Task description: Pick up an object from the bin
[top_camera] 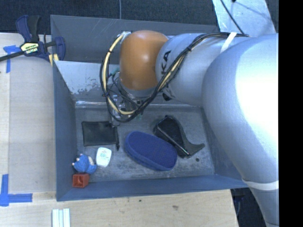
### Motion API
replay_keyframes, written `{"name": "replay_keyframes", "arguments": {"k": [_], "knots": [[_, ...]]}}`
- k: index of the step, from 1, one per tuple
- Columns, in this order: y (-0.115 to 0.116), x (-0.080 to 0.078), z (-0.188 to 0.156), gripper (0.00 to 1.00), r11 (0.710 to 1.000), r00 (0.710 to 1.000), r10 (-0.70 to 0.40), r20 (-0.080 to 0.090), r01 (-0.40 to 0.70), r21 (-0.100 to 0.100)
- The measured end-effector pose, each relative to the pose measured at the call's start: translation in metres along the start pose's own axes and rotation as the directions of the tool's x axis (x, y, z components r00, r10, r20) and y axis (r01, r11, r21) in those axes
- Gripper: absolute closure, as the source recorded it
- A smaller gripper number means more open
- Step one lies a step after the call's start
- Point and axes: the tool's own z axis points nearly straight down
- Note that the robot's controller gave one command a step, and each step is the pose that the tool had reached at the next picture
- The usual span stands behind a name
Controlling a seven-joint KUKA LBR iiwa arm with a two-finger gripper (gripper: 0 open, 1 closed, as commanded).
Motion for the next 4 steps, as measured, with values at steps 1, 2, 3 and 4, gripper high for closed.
{"name": "replay_keyframes", "arguments": {"k": [1,2,3,4], "knots": [[0.044,0.062,-0.019,1.00,0.910,0.910,-0.415,-0.001,0.415,-0.002],[0.028,0.072,-0.179,1.00,0.927,0.927,-0.375,0.010,0.375,0.001],[0.038,0.131,-0.106,1.00,0.818,0.818,-0.575,-0.005,0.575,-0.002],[0.038,0.130,-0.108,0.00,0.819,0.819,-0.573,-0.001,0.573,-0.001]]}}
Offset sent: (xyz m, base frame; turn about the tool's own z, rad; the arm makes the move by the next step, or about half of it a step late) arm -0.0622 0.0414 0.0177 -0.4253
